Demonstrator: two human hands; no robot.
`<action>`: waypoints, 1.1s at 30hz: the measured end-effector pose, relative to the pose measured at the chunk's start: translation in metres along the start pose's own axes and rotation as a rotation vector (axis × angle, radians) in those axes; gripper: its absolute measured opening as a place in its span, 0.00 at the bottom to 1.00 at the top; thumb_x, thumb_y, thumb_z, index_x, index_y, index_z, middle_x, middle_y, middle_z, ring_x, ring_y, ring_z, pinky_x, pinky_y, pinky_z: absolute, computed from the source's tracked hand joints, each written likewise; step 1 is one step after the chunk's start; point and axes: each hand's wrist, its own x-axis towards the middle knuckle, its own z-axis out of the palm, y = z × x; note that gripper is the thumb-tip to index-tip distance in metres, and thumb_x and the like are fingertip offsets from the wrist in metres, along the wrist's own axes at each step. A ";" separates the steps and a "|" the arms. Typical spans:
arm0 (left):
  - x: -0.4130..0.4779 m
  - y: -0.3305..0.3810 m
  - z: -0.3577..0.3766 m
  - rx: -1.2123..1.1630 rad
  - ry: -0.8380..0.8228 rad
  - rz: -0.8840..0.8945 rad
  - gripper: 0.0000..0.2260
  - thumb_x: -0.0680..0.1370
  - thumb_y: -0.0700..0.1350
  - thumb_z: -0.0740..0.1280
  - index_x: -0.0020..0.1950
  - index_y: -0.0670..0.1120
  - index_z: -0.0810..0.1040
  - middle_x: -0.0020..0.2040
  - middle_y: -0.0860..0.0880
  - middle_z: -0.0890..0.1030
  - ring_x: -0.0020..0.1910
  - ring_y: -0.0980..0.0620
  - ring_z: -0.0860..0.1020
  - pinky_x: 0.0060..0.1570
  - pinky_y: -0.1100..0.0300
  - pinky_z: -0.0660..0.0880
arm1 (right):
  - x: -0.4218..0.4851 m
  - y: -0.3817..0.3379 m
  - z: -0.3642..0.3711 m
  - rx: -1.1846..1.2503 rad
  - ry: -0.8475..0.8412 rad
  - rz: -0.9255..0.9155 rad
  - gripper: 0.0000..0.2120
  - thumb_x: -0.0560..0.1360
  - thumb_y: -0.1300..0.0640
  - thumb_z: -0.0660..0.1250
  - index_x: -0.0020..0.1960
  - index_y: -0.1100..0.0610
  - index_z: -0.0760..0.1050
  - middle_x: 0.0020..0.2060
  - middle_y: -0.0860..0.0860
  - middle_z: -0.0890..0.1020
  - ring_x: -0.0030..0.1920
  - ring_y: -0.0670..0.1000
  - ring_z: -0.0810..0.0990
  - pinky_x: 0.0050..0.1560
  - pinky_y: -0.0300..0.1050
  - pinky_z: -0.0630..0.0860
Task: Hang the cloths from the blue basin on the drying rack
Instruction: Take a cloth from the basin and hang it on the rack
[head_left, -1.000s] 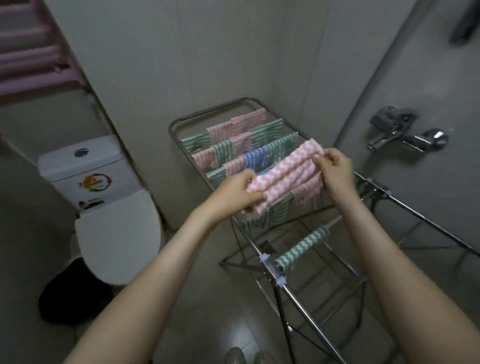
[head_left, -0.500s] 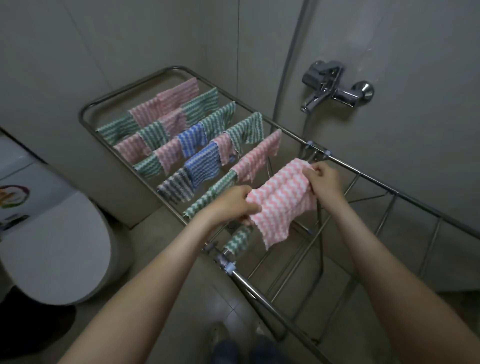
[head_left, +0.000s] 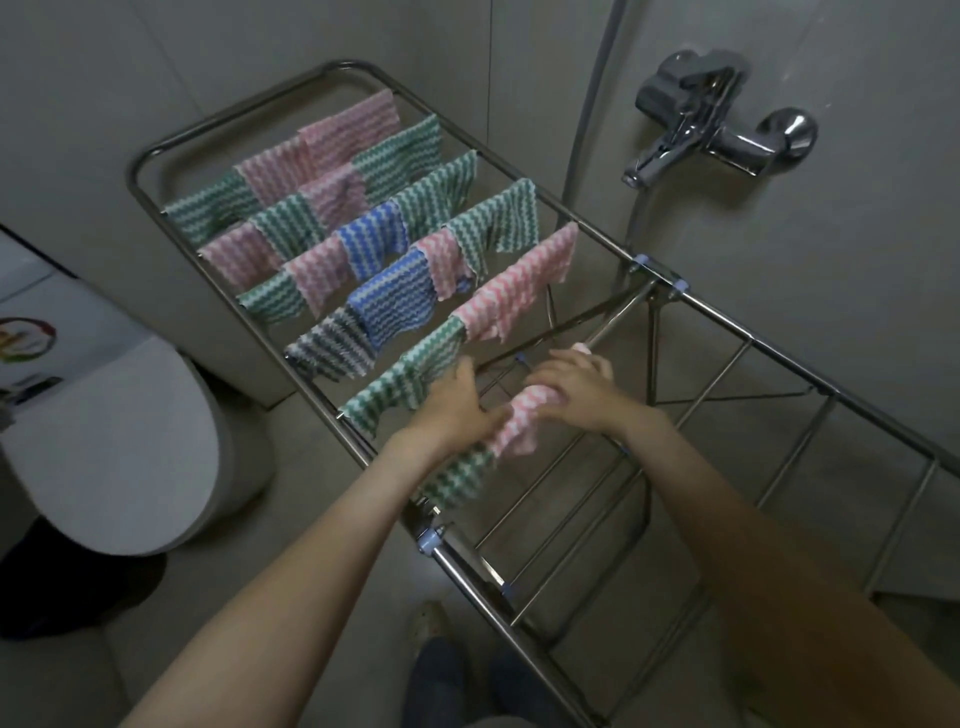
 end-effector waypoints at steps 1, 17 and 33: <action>0.001 0.003 0.004 0.075 -0.086 0.016 0.27 0.76 0.54 0.67 0.69 0.42 0.65 0.67 0.40 0.71 0.66 0.43 0.70 0.60 0.55 0.68 | 0.001 0.001 0.004 -0.041 -0.010 -0.012 0.24 0.72 0.42 0.68 0.66 0.46 0.71 0.69 0.44 0.69 0.74 0.48 0.56 0.68 0.45 0.44; -0.039 -0.016 -0.021 0.104 -0.049 -0.030 0.23 0.80 0.54 0.61 0.71 0.44 0.66 0.67 0.44 0.74 0.65 0.46 0.73 0.61 0.57 0.69 | 0.005 -0.059 -0.023 -0.112 -0.161 -0.260 0.38 0.70 0.48 0.72 0.75 0.47 0.58 0.74 0.48 0.59 0.74 0.49 0.52 0.70 0.46 0.45; -0.313 -0.228 -0.126 -0.149 0.666 -0.497 0.13 0.80 0.48 0.62 0.62 0.45 0.75 0.56 0.47 0.80 0.56 0.48 0.77 0.53 0.60 0.70 | -0.003 -0.414 0.056 -0.059 -0.204 -0.916 0.19 0.74 0.64 0.63 0.65 0.55 0.72 0.56 0.53 0.78 0.57 0.50 0.74 0.61 0.40 0.67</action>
